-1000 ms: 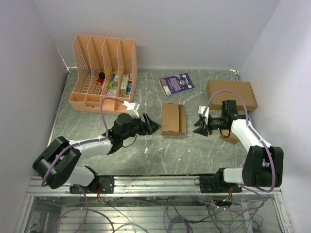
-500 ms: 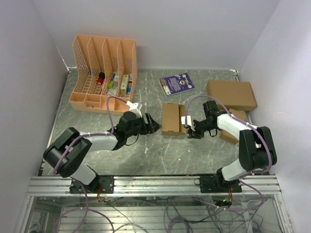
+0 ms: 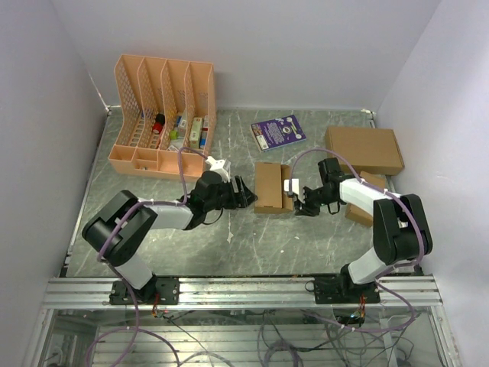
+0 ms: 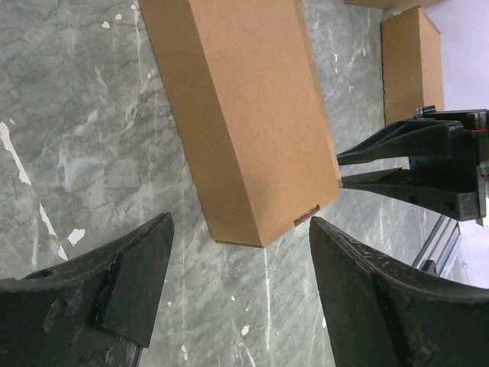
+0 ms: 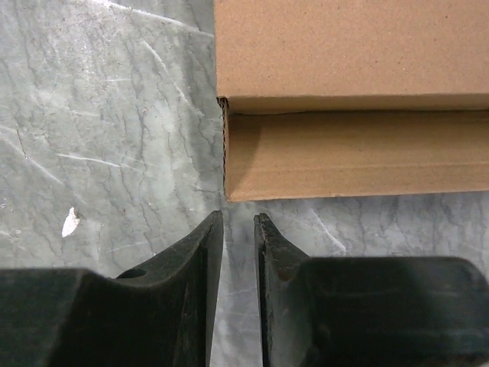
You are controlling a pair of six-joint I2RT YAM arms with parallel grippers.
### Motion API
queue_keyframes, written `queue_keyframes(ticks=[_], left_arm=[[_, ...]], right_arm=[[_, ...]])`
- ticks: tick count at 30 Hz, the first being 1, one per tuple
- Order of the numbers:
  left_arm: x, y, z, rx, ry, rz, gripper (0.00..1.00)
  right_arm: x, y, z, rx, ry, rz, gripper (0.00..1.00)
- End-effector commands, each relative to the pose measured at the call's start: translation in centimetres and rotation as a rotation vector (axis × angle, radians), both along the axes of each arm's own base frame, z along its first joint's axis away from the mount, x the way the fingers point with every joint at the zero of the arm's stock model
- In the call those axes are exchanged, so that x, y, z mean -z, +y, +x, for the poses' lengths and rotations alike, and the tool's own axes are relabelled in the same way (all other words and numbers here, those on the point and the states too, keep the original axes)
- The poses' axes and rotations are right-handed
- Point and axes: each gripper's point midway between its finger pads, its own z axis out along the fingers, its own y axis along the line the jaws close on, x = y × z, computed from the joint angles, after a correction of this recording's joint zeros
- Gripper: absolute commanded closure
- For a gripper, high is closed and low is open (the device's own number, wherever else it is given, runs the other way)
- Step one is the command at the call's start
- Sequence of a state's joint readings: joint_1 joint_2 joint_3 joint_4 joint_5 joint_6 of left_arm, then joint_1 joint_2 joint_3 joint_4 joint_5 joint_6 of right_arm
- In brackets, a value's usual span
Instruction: Fold the paper box
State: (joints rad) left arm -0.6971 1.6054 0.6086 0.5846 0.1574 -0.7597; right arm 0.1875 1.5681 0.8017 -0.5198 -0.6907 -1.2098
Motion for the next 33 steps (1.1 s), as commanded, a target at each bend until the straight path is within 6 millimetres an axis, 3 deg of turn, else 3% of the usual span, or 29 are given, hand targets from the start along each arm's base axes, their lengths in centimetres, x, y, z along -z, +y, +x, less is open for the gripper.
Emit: queue_keyframes(ticks=[1,14,33], left_arm=[[0.0,-1.3,0.4,0.045,-0.02,0.002,0.18],[1.5,-2.6,0.3,0.071,0.017,0.022,0.31],[2.7,-3.5,-0.2,0.111,0.044,0.056,0.38]], right_arm=[[-0.2,0.8,0.1,-0.007,0.006,0.029,0.77],[-0.1,1.6,-0.8,-0.036,0.037,0.053,0.92],[-1.7,3.3,-1.2,-0.049,0.02,0.127,0.99]])
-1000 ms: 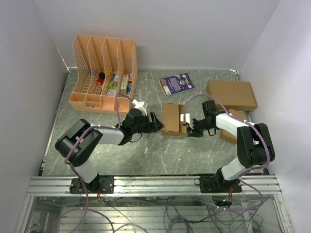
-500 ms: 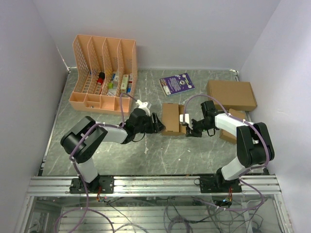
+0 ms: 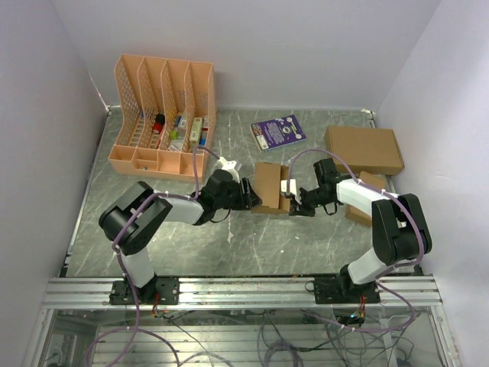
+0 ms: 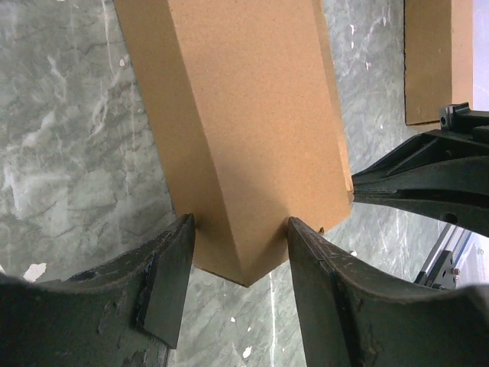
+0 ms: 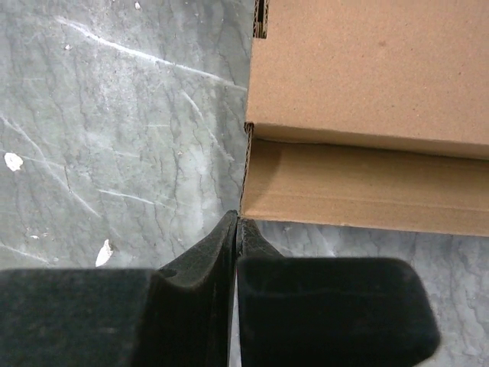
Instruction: Fold the paper box
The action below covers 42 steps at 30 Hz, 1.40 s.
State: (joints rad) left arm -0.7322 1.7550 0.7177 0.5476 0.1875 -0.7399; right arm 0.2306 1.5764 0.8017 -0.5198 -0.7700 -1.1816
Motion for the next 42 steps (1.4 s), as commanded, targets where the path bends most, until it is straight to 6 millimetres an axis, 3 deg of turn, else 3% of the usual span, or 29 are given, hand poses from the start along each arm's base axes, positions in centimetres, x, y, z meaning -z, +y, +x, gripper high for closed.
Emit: queue_keyframes(ticks=[1,16,23,27,35,39,42], left_arm=[[0.1,-0.9,-0.3,0.044,-0.005,0.005,0.38],[0.3,-1.2,-0.5,0.056,-0.002,0.029,0.39],[-0.2,-0.1,0.0,0.008,-0.024,0.059,0.35],[-1.5,0.8,0.6,-0.027,-0.059,0.08,0.27],[-5.0,3.2,2.4,-0.101,-0.154,0.081,0.24],[-7.5,4.3,4.4,-0.125,-0.208,-0.049,0.23],[-9.3,4.9,6.3,-0.155,-0.245,-0.142,0.2]], right_arm=[[-1.3,1.1,0.0,0.001,-0.021,0.059,1.0],[-2.0,2.6,-0.1,0.036,0.005,0.109,1.0],[-2.1,1.3,-0.4,0.004,0.001,0.046,0.92],[-2.4,0.0,-0.5,0.03,-0.008,0.043,0.86],[-5.1,-1.8,0.8,0.132,-0.024,0.157,0.75],[-7.0,-2.5,1.8,0.172,-0.031,0.262,0.72],[-8.2,-2.4,3.7,0.23,-0.033,0.298,0.69]])
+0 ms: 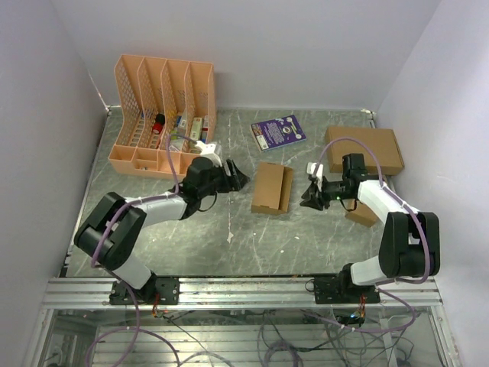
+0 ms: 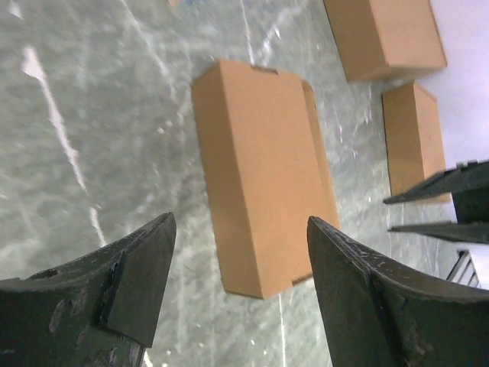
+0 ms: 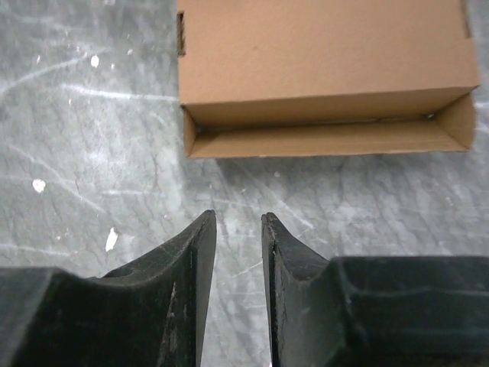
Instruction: Fold the paper box
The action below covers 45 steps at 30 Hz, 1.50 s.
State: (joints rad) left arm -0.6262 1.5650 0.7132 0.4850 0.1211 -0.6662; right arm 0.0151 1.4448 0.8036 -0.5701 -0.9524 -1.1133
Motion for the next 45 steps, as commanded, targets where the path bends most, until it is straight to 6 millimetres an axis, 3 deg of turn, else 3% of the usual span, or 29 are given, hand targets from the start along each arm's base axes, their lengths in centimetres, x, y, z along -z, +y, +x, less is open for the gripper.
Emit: queue_keyframes(ticks=[1,5,8,17,25,32,45], left_arm=[[-3.8,0.1,2.9,0.004,-0.102,-0.141,0.19],[-3.9,-1.2,5.4,0.052,-0.072,-0.112,0.19],[-3.1,-1.9,7.1,0.061,-0.041,-0.029,0.2],[0.5,-3.8,8.9,0.139,0.045,0.105,0.22],[2.5,-5.3,9.0,0.164,0.077,0.144,0.23],[4.5,-6.6,9.8,0.188,0.103,0.206,0.25],[5.4,-8.3,10.5,0.248,0.086,0.231,0.3]], right_arm=[[-3.7,0.8,2.9,0.054,-0.032,0.114,0.69],[-6.2,0.3,6.9,0.133,-0.089,0.105,0.69],[-6.7,0.1,9.4,0.192,-0.098,0.11,0.69],[-4.3,-0.6,12.8,0.135,-0.088,0.026,0.68],[0.2,-1.1,12.4,0.102,-0.074,-0.073,0.68],[2.7,-1.3,12.4,0.128,-0.019,-0.091,0.69],[3.9,-1.3,11.9,0.106,-0.05,-0.097,0.7]])
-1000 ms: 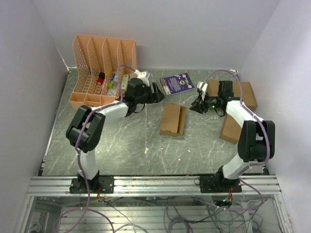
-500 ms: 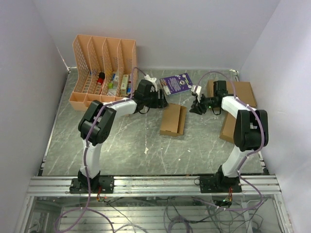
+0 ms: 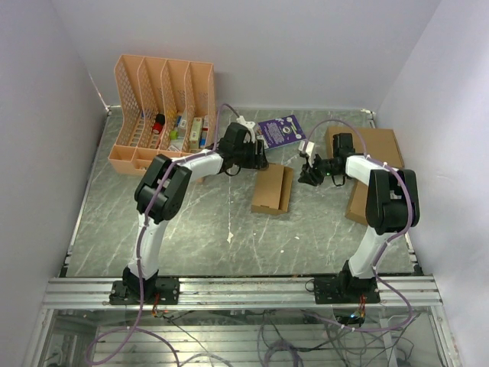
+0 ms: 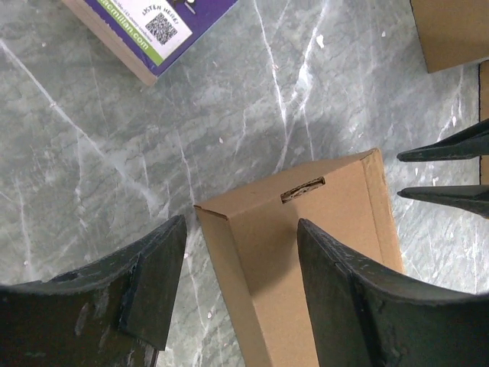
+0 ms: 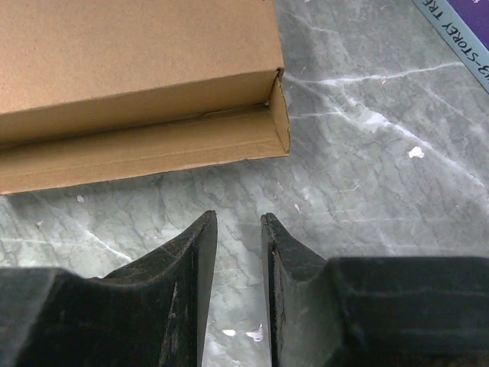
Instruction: Fold the paper box
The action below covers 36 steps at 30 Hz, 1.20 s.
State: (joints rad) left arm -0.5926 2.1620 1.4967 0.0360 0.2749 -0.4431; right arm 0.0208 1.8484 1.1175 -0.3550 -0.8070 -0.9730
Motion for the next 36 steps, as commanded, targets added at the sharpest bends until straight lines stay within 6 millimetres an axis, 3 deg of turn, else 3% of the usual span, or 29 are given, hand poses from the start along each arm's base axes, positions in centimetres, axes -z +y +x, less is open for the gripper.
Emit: queue_keyframes(ticks=[1,7,12,21,27,30,34,36], left_arm=[[-0.2,-1.1,0.1,0.052,-0.022,0.002,0.3],[-0.2,-2.3,-0.4,0.12,-0.038,-0.017,0.31],[0.1,-3.5,-1.1,0.19,-0.046,-0.015,0.31],[-1.1,-6.4,-3.9,0.367,-0.142,-0.045,0.33],[-2.2,-8.9,-7.2,0.503,-0.239,-0.041,0.31],[-5.4,-8.0,-6.3,0.388,-0.361,-0.032,0.3],[-11.1,-5.0,-4.8,0.171,-0.48,-0.071,0.28],[-12.8,-3.7,-5.0,0.11,-0.492,-0.077,0.28]], right_arm=[[0.5,0.2,-0.3,-0.037,-0.037,-0.008,0.7],[1.3,-0.4,-0.8,-0.074,-0.039,-0.037,0.71],[0.4,-1.4,-1.5,-0.086,-0.063,-0.014,0.71],[-6.5,-3.2,-4.4,-0.153,-0.214,0.057,0.7],[-7.9,-2.9,-6.0,-0.213,-0.249,0.098,0.64],[-8.5,-2.7,-6.1,-0.201,-0.252,0.115,0.6],[-9.2,-3.2,-4.8,-0.092,-0.235,0.124,0.59],[-9.5,-3.5,-3.9,-0.019,-0.225,0.125,0.61]])
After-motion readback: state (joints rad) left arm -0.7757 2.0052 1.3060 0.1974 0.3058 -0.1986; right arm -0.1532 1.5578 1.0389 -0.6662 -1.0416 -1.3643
